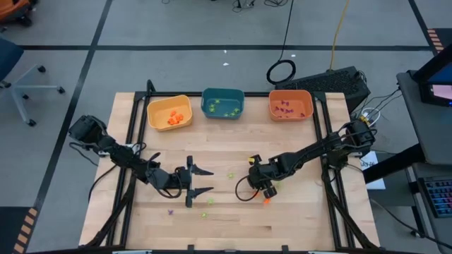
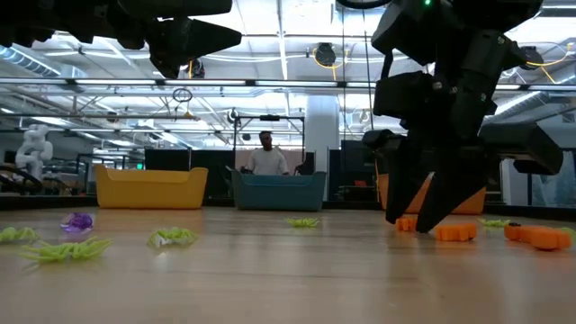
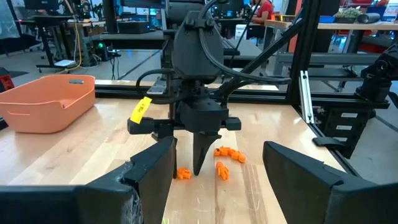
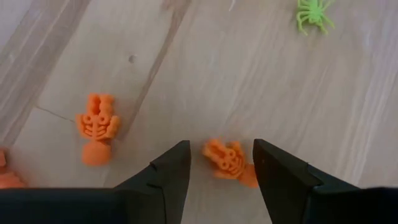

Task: Sort Halloween decoration
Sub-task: Put the orange skeleton toy into the yellow bin

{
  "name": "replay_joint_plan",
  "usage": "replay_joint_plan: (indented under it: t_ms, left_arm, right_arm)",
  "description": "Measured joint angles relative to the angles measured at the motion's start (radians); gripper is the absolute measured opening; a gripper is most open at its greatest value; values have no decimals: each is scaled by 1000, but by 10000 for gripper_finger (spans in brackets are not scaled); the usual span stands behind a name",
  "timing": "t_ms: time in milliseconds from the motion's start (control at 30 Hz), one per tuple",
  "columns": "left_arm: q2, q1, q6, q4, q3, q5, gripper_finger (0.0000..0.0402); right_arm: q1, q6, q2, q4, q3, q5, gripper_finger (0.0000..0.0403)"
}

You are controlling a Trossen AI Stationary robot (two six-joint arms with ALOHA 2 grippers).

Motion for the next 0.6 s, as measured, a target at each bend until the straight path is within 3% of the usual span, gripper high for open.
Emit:
replay_joint_plan:
  t_ms: [433, 600]
  left_arm:
    - [0, 1, 1, 0, 0, 0, 254]
    - [0, 1, 1, 0, 0, 0, 254]
  right_arm:
    - [1, 89, -6, -13, -2, 4, 60]
    - [2, 105, -8, -11, -3, 4, 39]
